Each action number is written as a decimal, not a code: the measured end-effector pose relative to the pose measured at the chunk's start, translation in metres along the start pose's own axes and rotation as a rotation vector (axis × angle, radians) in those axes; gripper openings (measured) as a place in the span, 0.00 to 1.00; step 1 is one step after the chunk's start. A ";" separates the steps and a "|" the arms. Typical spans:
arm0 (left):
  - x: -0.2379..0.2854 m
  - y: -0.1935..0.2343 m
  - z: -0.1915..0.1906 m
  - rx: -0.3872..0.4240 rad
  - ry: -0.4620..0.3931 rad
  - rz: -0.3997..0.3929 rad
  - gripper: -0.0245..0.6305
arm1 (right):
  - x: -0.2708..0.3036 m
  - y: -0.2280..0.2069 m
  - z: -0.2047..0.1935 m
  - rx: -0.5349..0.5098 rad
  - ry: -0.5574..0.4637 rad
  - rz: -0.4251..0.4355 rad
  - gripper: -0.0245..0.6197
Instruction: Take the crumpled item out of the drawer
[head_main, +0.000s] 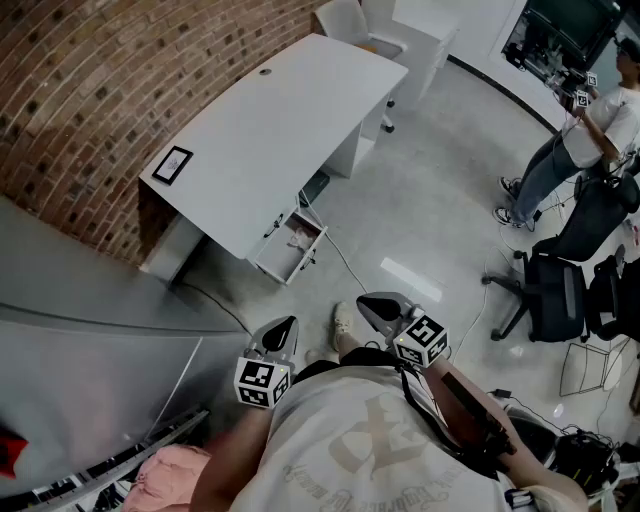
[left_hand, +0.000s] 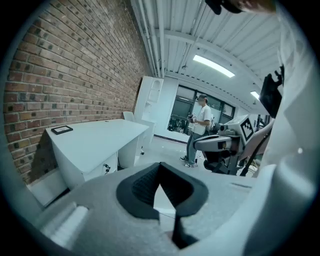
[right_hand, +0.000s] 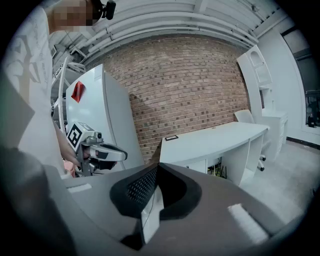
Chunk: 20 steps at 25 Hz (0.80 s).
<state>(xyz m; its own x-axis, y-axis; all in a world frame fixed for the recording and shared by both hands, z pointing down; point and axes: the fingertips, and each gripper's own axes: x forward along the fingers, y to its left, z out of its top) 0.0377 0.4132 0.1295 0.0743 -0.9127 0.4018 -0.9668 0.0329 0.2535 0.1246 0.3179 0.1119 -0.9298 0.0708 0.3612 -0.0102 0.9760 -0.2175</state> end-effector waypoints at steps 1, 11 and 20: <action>0.000 -0.002 0.000 0.000 -0.001 -0.003 0.04 | -0.002 0.000 0.000 0.001 0.000 -0.004 0.05; -0.008 -0.008 -0.006 0.004 0.002 -0.019 0.04 | -0.011 0.001 -0.007 0.012 -0.002 -0.062 0.05; -0.015 -0.001 -0.007 0.004 -0.006 -0.001 0.04 | -0.004 -0.001 -0.002 0.008 -0.018 -0.063 0.05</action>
<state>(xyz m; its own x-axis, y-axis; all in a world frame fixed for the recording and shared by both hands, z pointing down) 0.0387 0.4296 0.1292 0.0738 -0.9150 0.3966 -0.9676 0.0305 0.2505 0.1292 0.3174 0.1124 -0.9335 0.0051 0.3584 -0.0724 0.9766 -0.2023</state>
